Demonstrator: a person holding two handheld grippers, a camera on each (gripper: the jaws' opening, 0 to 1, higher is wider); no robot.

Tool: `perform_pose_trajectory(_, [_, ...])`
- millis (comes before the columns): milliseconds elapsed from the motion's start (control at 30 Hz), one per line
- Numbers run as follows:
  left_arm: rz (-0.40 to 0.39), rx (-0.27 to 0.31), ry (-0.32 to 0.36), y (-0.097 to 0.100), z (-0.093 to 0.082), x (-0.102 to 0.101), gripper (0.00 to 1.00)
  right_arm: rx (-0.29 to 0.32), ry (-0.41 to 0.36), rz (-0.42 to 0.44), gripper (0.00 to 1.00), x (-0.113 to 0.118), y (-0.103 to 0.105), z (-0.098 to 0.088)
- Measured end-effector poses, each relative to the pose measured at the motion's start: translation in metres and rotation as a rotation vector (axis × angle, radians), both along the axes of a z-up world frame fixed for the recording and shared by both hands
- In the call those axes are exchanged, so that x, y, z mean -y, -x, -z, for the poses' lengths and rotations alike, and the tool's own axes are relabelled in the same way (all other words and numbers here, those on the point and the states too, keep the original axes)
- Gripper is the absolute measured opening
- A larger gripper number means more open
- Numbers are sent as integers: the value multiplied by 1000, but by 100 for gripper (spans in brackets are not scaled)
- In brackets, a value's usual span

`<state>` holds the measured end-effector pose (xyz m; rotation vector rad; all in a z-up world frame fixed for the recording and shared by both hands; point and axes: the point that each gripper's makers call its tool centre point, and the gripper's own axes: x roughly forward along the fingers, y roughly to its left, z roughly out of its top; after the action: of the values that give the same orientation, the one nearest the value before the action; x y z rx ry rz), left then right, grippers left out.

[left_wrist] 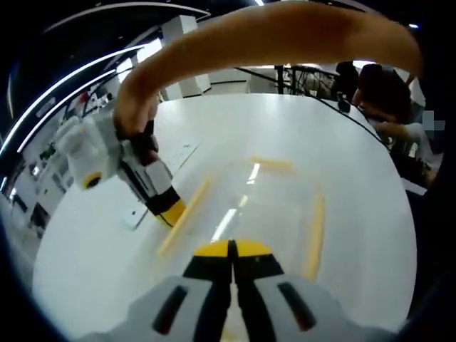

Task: Snap each plastic latch of the storage box into its locked position after aligning the lid with the box until every specified latch is closed and the lid sits flush.

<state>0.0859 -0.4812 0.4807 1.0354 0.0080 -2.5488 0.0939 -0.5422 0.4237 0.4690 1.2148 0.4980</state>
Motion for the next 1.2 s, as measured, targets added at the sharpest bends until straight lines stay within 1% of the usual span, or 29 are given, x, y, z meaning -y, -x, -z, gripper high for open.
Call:
perform_pose_trajectory(33, [-2, -6, -2, -1, 0, 0, 0, -17, -7, 7, 0, -3, 2, 5])
perform_pose_trajectory(67, [-3, -16, -4, -1, 0, -1, 0, -20, -11, 7, 0, -4, 2, 10])
perform_pose_trajectory(167, [-7, -28, -4, -1, 0, 0, 0, -4, -30, 29, 0, -9, 1, 11])
perform_pose_trajectory(300, [-5, -15, 5, 1, 2, 2, 0, -3, -21, 23, 0, -15, 1, 13])
perform_pose_trajectory(333, [-11, -12, 14, 2, 2, 4, 0, 1, -10, 13, 0, -13, 0, 12])
perform_pose_trajectory(433, [-26, -4, 20, 5, 2, 7, 0, -17, 20, 12, 0, -11, 0, 13])
perform_pose_trajectory(467, [-29, 0, 24, 5, 3, 7, 0, -13, 48, -1, 0, -8, 0, 14])
perform_pose_trajectory(533, [-30, -2, 33, 5, 3, 8, 0, -32, 75, 2, 0, -6, 0, 14])
perform_pose_trajectory(633, [-31, -10, 35, 4, 3, 9, 0, -33, 111, -11, 0, -6, 0, 14])
perform_pose_trajectory(700, [-34, -14, 34, 4, 3, 9, 0, -40, 117, -6, 0, -6, 0, 14])
perform_pose_trajectory(833, [-37, 2, 42, 5, 2, 8, 0, -39, 149, 13, 0, -7, 1, 13])
perform_pose_trajectory(967, [-39, 17, 50, 6, 2, 10, 0, -27, 154, 30, 0, -5, 1, 14])
perform_pose_trajectory(1033, [-40, 11, 50, 6, 2, 10, 0, -19, 150, 34, 0, -6, 1, 14])
perform_pose_trajectory(1100, [-51, -8, 46, 5, 3, 11, 0, -7, 162, 38, 0, -6, -1, 14])
perform_pose_trajectory(1133, [-59, -26, 39, 4, 2, 11, 0, 18, 168, 47, 0, -5, -5, 14])
perform_pose_trajectory(1167, [-62, -27, 34, 2, 3, 11, 0, 42, 182, 42, 0, -3, -9, 12])
perform_pose_trajectory(1200, [-66, -31, 28, 1, 3, 10, 0, 99, 194, 35, 0, -1, -18, 8])
